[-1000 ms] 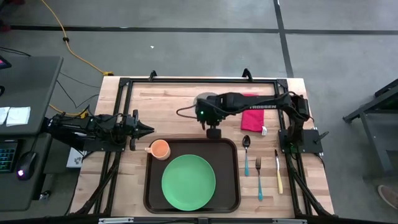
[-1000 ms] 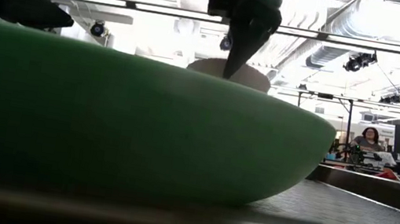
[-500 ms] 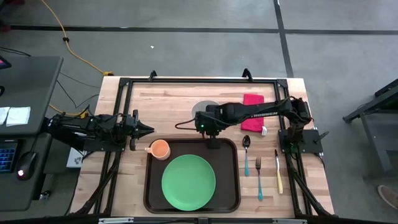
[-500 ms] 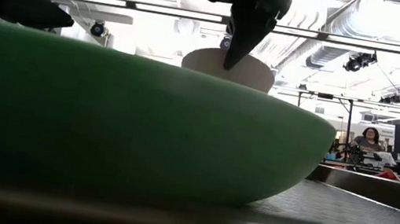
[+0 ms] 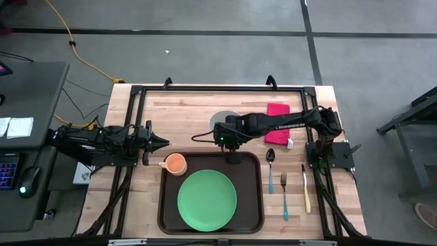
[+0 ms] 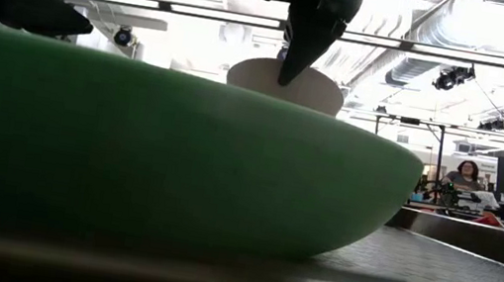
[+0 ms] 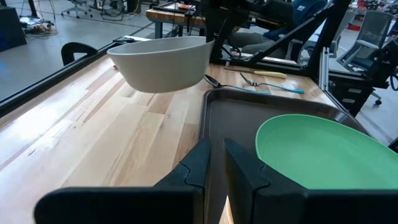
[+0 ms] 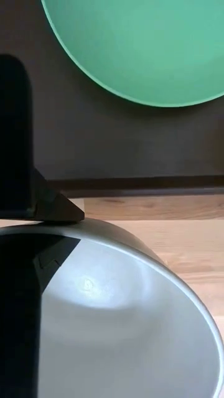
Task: Set up tray
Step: Put the gray bowl on the green plate
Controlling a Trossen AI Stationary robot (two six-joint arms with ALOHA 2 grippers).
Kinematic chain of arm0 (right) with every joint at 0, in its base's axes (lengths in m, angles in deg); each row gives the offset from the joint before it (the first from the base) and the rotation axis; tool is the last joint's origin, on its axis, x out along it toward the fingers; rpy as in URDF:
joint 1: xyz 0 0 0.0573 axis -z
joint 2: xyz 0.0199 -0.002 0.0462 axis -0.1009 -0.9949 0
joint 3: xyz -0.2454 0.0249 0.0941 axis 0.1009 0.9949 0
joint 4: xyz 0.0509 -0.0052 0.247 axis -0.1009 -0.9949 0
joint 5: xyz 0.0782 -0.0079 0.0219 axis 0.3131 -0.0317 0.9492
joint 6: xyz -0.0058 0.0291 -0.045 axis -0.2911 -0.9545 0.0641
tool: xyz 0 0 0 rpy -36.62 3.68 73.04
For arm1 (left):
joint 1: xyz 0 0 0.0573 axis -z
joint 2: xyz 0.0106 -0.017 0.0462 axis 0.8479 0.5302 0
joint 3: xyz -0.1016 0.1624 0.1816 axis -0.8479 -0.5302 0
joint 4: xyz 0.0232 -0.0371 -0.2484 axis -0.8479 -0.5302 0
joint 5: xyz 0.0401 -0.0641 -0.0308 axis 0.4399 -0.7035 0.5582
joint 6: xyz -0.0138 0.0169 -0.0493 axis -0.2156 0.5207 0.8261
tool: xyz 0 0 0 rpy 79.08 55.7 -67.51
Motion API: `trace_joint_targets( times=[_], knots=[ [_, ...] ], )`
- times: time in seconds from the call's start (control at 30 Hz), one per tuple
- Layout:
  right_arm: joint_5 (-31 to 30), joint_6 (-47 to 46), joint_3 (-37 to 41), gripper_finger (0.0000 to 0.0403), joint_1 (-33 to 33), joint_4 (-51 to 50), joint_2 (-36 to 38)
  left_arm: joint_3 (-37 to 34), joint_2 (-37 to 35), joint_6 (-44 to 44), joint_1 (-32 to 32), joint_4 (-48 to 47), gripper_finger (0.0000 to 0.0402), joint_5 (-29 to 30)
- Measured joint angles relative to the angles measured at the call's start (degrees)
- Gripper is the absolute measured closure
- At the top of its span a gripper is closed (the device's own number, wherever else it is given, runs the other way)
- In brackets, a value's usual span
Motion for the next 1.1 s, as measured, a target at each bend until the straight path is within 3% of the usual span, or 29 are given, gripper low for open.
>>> trace_joint_targets(
  times=[0.73,1.1],
  knots=[
    [0.0,0.0,0.0,0.0403,-3.5,1.0,0.0,0.0,0.0,0.0,0.0,-0.1,0.0328,0.0],
    [0.0,-5.4,0.0,0.0403,-6.3,5.3,0.0,0.0,0.0,0.0,0.0,-0.3,0.0328,-0.7]
  ],
)
